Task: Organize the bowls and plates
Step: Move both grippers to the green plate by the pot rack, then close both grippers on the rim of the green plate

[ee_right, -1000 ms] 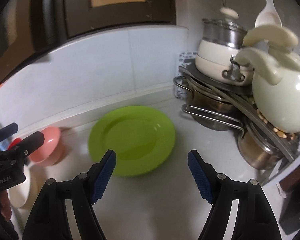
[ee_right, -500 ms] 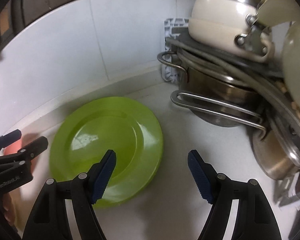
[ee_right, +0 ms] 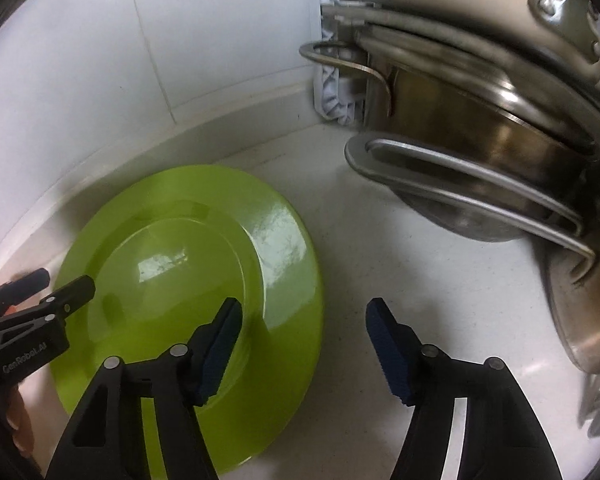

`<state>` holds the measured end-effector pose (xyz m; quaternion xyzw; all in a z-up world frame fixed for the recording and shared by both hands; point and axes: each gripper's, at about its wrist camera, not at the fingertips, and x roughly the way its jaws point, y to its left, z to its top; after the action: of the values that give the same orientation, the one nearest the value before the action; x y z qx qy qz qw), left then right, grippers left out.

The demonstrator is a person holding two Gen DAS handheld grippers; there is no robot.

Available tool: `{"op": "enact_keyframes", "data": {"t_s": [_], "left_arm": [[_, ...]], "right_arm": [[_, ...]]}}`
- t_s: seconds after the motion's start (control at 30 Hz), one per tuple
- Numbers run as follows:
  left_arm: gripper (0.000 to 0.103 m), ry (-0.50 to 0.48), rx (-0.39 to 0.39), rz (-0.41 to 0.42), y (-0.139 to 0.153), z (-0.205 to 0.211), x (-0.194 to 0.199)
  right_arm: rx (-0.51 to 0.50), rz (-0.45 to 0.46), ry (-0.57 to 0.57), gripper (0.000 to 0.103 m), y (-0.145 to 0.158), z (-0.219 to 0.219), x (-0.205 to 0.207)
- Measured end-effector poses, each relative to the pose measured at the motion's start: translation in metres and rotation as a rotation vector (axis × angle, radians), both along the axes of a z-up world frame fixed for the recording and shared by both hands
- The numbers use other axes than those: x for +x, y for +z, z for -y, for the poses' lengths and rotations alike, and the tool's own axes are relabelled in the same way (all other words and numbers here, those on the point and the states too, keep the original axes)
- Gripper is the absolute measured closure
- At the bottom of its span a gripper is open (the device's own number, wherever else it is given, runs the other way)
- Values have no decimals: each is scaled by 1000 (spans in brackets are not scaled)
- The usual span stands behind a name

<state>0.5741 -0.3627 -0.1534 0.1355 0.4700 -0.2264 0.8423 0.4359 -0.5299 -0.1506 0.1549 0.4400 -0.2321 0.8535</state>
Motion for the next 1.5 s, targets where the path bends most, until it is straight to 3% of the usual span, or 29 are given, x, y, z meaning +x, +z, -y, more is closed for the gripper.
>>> {"op": "enact_keyframes", "data": {"t_s": [0.13, 0.23, 0.5, 0.97, 1.23, 1.5], "left_arm": [[42, 14, -27, -36, 0, -2, 3], [53, 17, -60, -77, 1, -4, 5], [61, 72, -74, -105, 2, -9, 8], [63, 60, -72, -55, 21, -26, -30], [63, 52, -85, 28, 50, -64, -74], [63, 86, -123, 59, 82, -113, -120]], "right_arm": [[10, 3, 5, 44, -1, 0, 3], [20, 4, 9, 47, 0, 2, 5], [45, -5, 38, 59, 2, 1, 13], [44, -27, 51, 60, 8, -8, 0], [37, -20, 67, 60, 26, -31, -31], [28, 15, 89, 60, 58, -71, -74]]}}
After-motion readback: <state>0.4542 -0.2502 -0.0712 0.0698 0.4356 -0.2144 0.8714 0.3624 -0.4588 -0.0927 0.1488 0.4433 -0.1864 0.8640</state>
